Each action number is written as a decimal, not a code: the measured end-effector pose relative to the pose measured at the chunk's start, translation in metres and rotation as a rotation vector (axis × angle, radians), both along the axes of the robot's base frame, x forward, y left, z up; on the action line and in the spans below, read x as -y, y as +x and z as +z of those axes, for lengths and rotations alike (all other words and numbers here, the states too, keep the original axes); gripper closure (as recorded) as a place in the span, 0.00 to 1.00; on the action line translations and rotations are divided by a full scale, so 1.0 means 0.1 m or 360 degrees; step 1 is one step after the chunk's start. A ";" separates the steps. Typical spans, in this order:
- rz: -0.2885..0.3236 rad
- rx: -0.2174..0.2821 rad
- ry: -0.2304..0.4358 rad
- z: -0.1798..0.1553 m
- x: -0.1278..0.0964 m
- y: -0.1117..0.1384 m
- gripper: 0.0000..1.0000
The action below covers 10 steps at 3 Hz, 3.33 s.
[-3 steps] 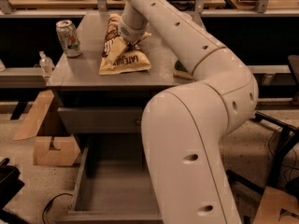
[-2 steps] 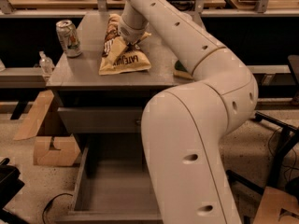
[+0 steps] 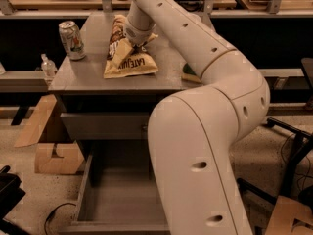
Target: Place brown chip bag into middle drawer
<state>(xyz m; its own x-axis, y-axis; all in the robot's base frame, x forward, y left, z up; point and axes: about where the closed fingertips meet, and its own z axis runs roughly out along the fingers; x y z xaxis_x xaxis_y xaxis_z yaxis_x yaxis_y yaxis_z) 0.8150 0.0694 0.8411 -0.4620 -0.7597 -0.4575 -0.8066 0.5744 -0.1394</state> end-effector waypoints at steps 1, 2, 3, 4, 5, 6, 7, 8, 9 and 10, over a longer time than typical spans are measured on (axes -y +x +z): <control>0.0000 0.0001 0.0001 0.00 0.00 0.00 0.82; 0.0002 -0.0003 -0.0001 -0.01 -0.01 0.00 0.58; 0.0002 -0.0004 -0.0001 0.00 -0.01 0.00 0.61; 0.0004 -0.0008 -0.0003 -0.02 -0.02 0.00 0.83; 0.0004 -0.0008 -0.0003 0.00 -0.02 0.00 1.00; 0.0005 -0.0008 -0.0003 0.01 -0.02 0.00 1.00; 0.0089 0.0050 -0.0067 0.37 -0.06 -0.27 1.00; 0.0097 0.0136 -0.0139 0.72 0.00 -0.54 1.00; 0.0079 0.0186 -0.0171 0.92 0.15 -0.79 1.00; 0.0001 0.0203 -0.0096 1.03 0.43 -1.08 1.00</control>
Offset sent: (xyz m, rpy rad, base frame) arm -0.0003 -0.0002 0.0004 0.0003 -0.0005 0.0002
